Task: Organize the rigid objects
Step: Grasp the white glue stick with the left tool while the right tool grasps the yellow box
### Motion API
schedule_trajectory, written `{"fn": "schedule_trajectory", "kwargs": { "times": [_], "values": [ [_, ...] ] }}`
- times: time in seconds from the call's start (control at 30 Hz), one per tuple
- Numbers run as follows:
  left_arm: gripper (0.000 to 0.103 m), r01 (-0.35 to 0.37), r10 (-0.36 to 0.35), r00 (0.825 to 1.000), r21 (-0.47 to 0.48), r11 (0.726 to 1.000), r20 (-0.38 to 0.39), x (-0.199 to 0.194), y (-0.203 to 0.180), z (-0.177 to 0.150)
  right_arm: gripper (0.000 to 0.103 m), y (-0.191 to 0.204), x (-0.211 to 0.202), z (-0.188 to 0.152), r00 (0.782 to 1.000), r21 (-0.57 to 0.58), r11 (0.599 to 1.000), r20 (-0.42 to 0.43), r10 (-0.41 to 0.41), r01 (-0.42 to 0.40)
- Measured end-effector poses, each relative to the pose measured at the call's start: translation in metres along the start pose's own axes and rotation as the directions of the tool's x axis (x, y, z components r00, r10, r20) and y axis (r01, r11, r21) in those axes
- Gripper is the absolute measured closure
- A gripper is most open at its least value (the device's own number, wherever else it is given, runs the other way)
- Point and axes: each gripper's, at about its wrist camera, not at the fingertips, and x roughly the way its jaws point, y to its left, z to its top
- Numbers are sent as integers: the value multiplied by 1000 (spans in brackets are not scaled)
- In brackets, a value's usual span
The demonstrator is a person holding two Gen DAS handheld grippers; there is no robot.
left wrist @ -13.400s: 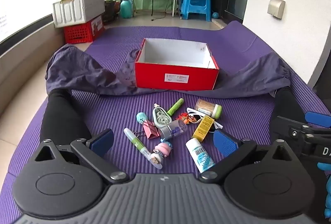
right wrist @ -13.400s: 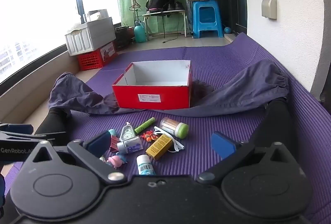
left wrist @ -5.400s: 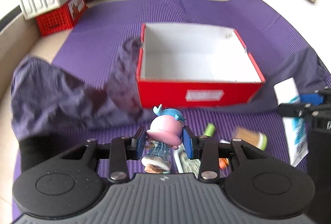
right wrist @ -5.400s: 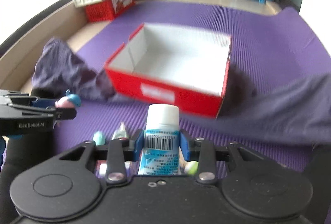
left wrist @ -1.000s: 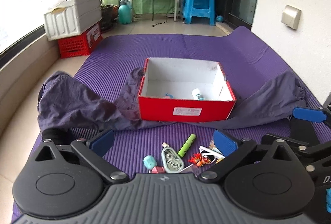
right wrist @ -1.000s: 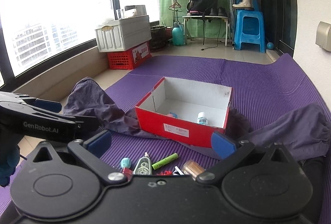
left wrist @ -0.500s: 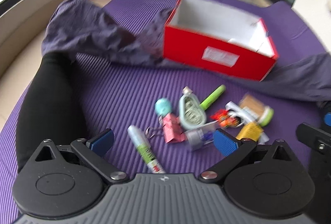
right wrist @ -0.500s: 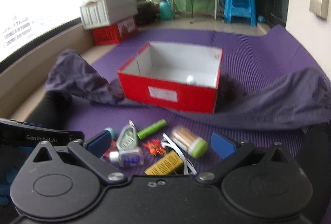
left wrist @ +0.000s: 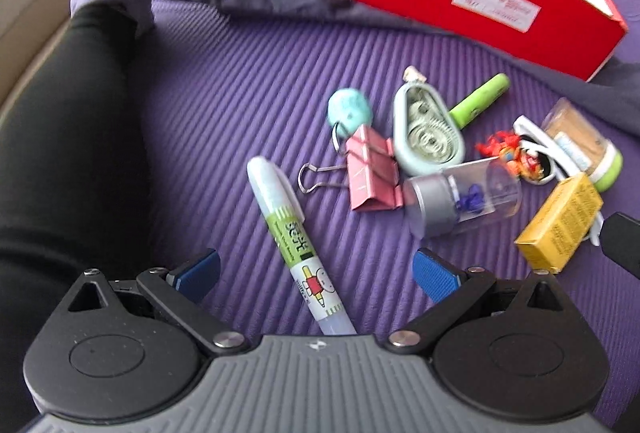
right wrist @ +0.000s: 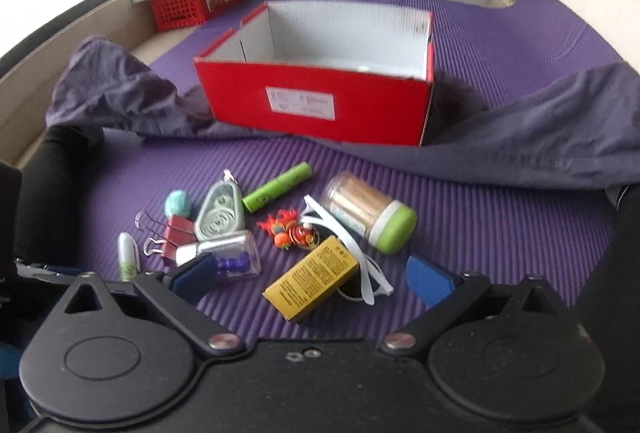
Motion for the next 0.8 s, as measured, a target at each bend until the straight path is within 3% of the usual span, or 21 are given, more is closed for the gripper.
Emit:
{"fn": "schedule_trajectory", "kwargs": {
  "times": [0.33,0.53,0.8],
  "values": [
    [0,-7,7,1000,1,1000,-25,17,-2,-4,18,-7,45,-1,989,160,982,-125,-80,100],
    [1,37,-40,998,-66,997,-39,22,6,-4,28,-4,60,-2,981,223,970,-184,-60,101],
    [16,44,-46,999,-90,995,-15,19,10,-2,42,2,70,0,976,240,965,-214,-52,104]
  ]
}}
